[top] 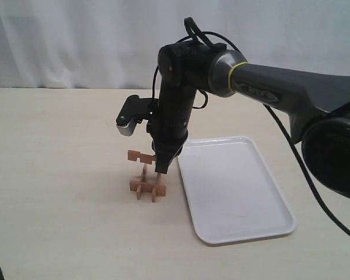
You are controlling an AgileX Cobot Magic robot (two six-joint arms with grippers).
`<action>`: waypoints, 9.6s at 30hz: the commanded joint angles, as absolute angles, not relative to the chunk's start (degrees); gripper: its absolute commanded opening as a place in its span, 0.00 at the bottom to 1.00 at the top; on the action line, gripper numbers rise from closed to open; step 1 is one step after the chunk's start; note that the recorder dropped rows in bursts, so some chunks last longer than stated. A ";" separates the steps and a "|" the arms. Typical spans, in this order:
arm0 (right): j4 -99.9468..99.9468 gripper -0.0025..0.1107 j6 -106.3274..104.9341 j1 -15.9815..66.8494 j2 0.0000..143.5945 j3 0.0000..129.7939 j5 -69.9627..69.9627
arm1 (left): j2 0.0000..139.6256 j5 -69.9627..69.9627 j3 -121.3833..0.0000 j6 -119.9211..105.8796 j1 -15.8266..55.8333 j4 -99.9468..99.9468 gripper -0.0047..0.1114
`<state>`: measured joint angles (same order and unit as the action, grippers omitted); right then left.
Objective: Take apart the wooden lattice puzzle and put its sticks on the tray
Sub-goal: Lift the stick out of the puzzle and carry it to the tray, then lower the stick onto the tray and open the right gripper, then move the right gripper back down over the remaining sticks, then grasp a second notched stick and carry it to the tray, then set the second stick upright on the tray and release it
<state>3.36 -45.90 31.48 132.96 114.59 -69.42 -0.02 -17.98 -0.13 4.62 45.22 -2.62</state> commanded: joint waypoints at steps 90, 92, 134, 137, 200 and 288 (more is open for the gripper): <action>-2.52 0.57 -17.98 10.48 132.15 103.18 -63.62 | 0.00 -17.68 0.00 4.79 45.38 -2.41 0.04; -2.52 0.62 -17.98 10.62 131.91 103.18 -63.93 | 0.00 -17.68 0.00 4.79 45.38 -2.41 0.04; 0.00 0.41 -36.77 35.29 127.60 103.18 -69.96 | 0.00 -17.68 0.00 4.79 45.38 -2.41 0.04; -1.05 0.41 -36.77 35.29 127.60 103.18 -69.96 | 0.00 -17.68 0.00 4.79 45.38 -2.41 0.04; -2.96 0.28 -36.86 35.29 133.43 103.18 -61.33 | 0.00 -17.68 0.00 4.79 45.38 -2.41 0.04; -7.23 0.06 -6.86 17.20 121.87 85.51 -49.19 | 0.00 -17.68 0.00 4.79 45.38 -2.41 0.04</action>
<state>-8.77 -6.61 17.42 122.15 85.67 -49.50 -0.02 -17.98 -0.13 4.62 45.22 -2.62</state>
